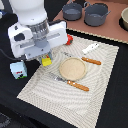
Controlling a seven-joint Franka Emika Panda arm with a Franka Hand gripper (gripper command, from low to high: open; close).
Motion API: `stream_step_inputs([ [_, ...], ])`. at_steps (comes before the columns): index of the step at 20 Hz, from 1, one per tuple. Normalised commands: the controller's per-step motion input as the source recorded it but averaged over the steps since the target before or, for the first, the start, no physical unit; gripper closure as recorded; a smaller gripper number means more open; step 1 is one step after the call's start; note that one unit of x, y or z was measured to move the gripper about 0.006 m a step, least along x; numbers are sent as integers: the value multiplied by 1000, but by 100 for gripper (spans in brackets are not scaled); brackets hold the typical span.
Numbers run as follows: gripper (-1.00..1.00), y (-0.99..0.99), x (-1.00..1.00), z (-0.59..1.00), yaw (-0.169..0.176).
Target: Interact with the objects in diverse but meaningful ways.
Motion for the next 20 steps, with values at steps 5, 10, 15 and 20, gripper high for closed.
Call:
stream_step_inputs([
  [5,100,-678,487,257,0],
  [10,100,-723,549,185,-3],
  [15,100,-761,597,44,-6],
  [20,100,-711,677,0,-18],
])
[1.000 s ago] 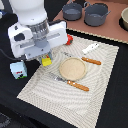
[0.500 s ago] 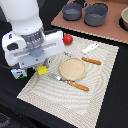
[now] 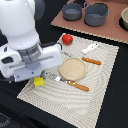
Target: Interact with the objects in diverse but meaningful ways.
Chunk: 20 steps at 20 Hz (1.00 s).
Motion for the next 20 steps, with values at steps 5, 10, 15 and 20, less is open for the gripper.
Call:
stream_step_inputs([
  [5,-100,-260,558,-115,-35],
  [10,-100,-110,152,7,-6],
  [15,-100,-23,-78,750,0],
  [20,-100,15,-207,969,0],
])
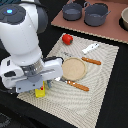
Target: Interact with the objects in diverse but meaningful ways.
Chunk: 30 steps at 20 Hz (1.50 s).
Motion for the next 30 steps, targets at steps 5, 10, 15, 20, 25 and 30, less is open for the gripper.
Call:
stream_step_inputs([
  [5,-100,121,-369,531,0],
  [10,-100,54,-471,303,28],
  [15,-100,257,-802,149,24],
  [20,-100,207,-866,111,16],
  [25,-100,-2,-410,34,16],
  [30,-100,-171,-15,43,0],
])
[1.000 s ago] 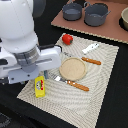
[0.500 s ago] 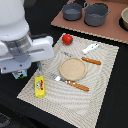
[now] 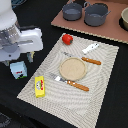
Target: Interact with the objects in diverse but meaningful ways.
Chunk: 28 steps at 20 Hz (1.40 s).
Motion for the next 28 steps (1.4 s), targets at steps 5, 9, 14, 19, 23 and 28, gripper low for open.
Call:
stream_step_inputs([
  [5,-100,-8,-81,-37,7],
  [9,-100,248,-120,-40,29],
  [14,-100,151,-151,-141,26],
  [19,-100,-40,-335,-247,7],
  [23,-100,-129,-496,-271,7],
  [28,-100,-59,-391,-280,9],
])
